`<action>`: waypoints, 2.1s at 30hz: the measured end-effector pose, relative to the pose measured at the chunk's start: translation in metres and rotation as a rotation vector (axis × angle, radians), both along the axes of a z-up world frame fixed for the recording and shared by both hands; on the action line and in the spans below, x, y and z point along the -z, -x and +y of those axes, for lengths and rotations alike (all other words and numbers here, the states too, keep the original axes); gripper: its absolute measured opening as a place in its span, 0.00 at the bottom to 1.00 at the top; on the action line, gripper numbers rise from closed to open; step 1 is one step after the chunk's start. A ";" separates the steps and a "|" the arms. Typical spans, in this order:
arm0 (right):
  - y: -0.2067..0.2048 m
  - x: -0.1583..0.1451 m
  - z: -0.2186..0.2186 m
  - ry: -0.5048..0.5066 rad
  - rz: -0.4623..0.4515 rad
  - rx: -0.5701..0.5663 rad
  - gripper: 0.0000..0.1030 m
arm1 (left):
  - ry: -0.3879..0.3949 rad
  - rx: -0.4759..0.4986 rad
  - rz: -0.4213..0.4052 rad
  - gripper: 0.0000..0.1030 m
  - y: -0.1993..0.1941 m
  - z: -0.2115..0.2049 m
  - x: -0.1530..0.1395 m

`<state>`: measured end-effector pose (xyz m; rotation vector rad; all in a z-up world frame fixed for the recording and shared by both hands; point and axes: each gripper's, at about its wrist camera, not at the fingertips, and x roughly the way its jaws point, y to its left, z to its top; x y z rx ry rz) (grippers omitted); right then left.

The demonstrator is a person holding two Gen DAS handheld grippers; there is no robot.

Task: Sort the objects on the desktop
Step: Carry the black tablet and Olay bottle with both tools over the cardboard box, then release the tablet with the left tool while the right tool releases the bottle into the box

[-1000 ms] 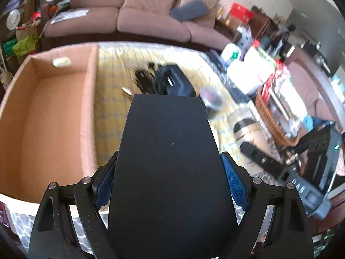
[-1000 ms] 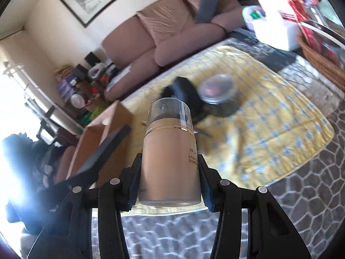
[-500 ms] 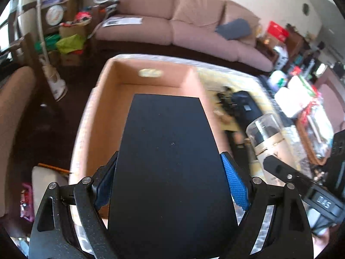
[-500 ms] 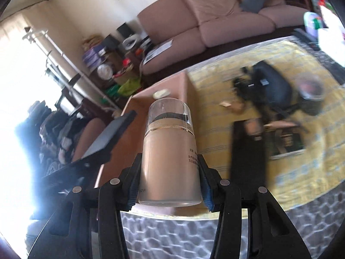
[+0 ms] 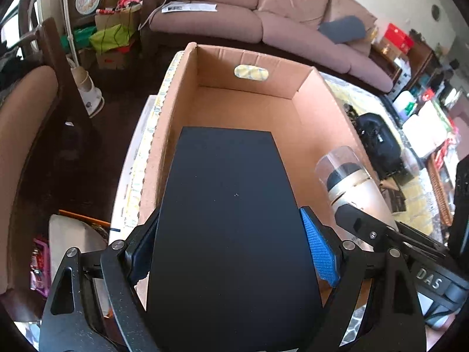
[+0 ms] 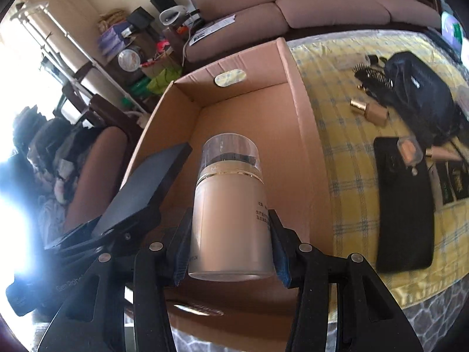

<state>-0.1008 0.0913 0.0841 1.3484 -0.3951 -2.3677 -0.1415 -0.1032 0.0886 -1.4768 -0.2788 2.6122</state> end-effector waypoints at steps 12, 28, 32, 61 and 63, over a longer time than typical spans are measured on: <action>0.007 0.006 -0.049 -0.326 0.021 -0.168 0.47 | -0.192 -0.050 0.078 0.84 -0.009 -0.044 -0.048; 0.009 0.049 -0.098 -0.842 0.033 -0.259 0.69 | -0.194 -0.064 0.047 0.84 -0.014 -0.060 -0.033; 0.005 0.028 -0.078 -0.749 0.049 -0.232 0.69 | -0.167 -0.042 0.043 0.84 -0.014 -0.049 -0.034; -0.046 -0.029 0.083 -0.283 0.113 0.021 0.71 | 0.262 0.039 -0.060 0.85 0.020 0.053 0.035; -0.046 -0.026 0.085 -0.281 0.109 0.021 0.71 | 0.260 0.038 -0.071 0.86 0.021 0.053 0.035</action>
